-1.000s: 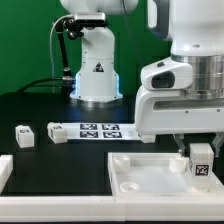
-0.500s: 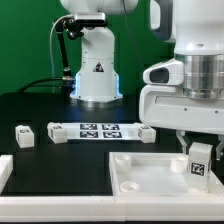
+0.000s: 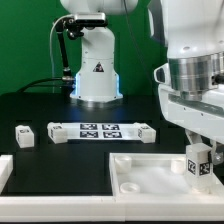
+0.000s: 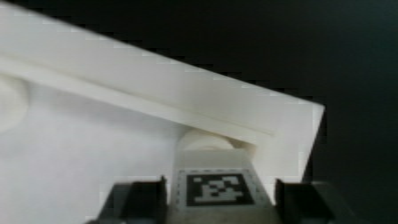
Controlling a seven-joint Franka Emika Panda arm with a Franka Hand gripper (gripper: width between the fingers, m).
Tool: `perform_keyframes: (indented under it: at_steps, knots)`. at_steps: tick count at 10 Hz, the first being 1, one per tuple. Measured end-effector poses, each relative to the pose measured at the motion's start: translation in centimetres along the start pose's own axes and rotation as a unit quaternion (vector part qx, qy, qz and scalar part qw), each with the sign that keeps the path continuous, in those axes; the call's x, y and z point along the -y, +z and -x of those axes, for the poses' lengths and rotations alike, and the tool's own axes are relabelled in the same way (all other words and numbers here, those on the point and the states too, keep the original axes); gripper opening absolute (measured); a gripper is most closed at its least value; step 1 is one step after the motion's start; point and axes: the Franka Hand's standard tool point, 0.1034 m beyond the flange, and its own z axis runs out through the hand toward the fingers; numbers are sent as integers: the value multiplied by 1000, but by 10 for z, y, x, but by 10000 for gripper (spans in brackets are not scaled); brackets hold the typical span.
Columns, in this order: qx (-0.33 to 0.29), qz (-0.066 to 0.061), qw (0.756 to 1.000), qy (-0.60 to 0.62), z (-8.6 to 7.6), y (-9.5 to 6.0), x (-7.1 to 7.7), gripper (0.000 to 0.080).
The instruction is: Assemble square table
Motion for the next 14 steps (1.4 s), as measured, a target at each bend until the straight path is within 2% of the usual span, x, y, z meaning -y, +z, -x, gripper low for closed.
perform_keyframes:
  at_steps: [2,3,4,5,6,8,9,10,11,12,13,14]
  knots:
    - [-3,2,998,-61,0,1,-1,291]
    - [-6,10,988,-157,-1,2,-3,465]
    - [-7,21,966,-258,-2,2,-3,606]
    - [-8,22,946,-322,0,2,-2,636]
    - [-8,23,939,-342,-1,2,-2,636]
    - [-10,27,896,-443,-4,2,-3,649]
    - [-22,41,848,-527,-9,0,-2,649]
    - [-33,47,808,-587,-7,-2,2,649]
    - [-36,44,795,-604,-3,-2,5,649]
    - [-36,42,814,-579,-4,-1,4,532]
    - [-36,42,813,-580,-5,-1,4,397]
    - [-37,42,822,-566,-6,-1,4,397]
